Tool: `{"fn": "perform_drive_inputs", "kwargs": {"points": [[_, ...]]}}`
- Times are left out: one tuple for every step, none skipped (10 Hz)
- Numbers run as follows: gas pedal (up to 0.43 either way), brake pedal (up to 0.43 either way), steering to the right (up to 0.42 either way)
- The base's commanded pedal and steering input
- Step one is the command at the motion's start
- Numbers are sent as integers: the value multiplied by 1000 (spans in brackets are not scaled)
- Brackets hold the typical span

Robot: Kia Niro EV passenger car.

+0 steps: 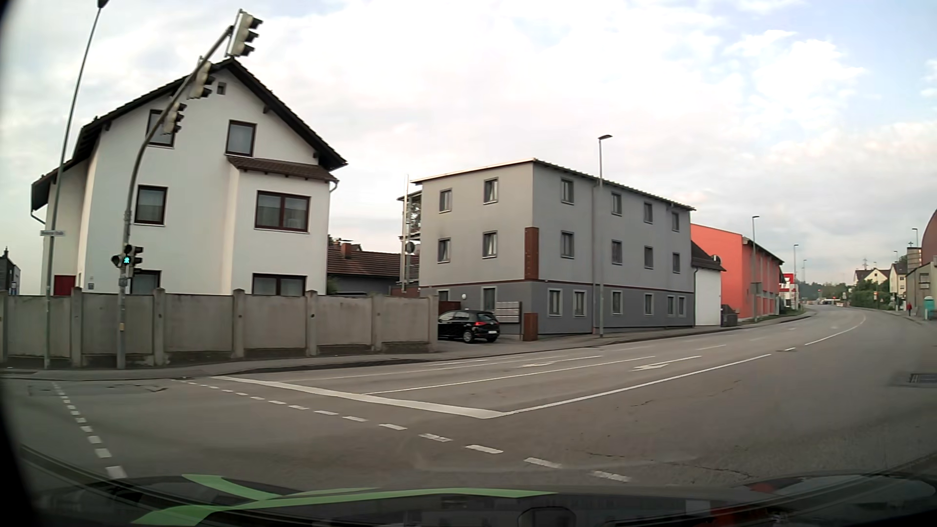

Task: Follow the waypoints while adhering to traffic rules and regulations

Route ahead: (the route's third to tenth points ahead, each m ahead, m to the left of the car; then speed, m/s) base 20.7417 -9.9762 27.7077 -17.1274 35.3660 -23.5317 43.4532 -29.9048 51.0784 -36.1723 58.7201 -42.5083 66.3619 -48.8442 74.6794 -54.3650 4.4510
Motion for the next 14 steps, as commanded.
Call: {"fn": "perform_drive_inputs", "kwargs": {"points": [[177,0,445],[177,0,442],[177,0,438],[177,0,432],[177,0,425],[177,0,415],[177,0,399],[177,0,371],[177,0,336],[177,0,301],[177,0,255],[177,0,204],[177,0,173],[177,0,166]]}}
